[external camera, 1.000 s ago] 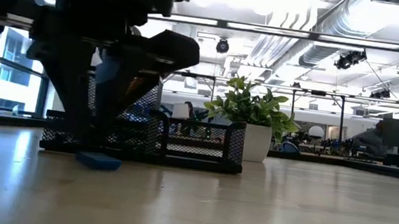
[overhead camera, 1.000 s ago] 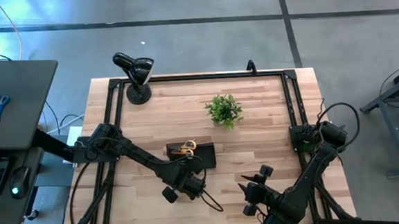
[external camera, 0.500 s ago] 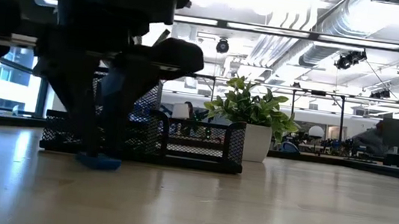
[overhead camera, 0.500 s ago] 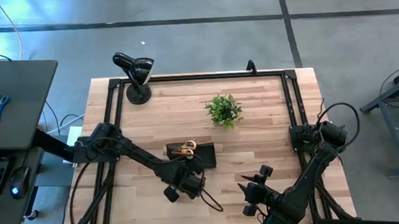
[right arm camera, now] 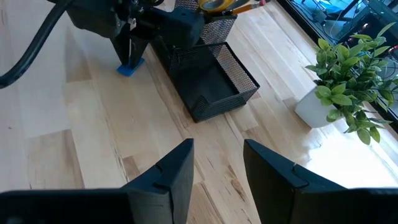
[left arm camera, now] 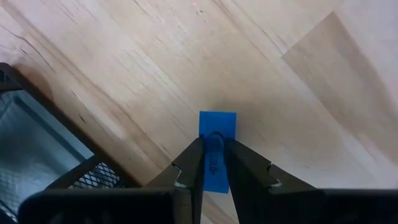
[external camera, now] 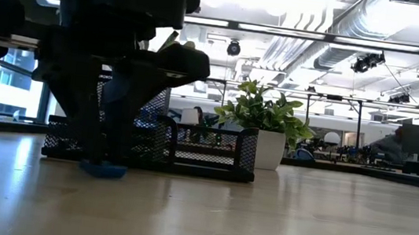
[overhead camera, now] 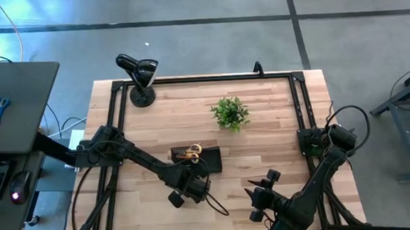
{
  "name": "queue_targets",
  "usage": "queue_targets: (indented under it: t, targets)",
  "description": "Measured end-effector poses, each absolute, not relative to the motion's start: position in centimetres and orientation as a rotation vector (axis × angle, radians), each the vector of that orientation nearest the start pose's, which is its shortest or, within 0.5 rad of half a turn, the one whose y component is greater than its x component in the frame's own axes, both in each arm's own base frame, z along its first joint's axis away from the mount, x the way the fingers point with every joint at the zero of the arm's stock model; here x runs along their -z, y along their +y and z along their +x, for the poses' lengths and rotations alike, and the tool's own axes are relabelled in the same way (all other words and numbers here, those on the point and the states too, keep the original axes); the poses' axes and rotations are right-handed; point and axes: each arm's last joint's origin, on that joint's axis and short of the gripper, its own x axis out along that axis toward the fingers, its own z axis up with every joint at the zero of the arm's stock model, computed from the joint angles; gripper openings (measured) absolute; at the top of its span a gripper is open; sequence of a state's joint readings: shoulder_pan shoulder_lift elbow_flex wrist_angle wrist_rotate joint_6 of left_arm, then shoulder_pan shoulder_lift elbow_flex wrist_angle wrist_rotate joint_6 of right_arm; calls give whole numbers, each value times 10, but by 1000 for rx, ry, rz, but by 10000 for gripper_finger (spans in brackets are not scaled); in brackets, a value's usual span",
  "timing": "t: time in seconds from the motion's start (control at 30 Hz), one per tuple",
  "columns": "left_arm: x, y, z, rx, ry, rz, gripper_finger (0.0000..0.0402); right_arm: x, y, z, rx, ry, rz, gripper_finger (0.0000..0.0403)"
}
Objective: Pick and place office supplies into organizer
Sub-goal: Put the blue eraser into the black desk organizer
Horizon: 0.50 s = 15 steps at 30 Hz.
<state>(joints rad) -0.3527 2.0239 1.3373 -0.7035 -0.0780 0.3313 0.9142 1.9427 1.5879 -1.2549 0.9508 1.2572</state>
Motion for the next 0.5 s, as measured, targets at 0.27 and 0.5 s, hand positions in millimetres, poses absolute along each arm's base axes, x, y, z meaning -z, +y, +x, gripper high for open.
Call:
queue_targets:
  t: [0.27, 0.5]
  targets:
    - [-136, -129, 357, 428, 1334, 563, 91, -236, 273, 240, 544, 703, -126, 134]
    - [-134, -128, 356, 423, 1353, 560, 182, -236, 273, 240, 543, 703, -126, 134]
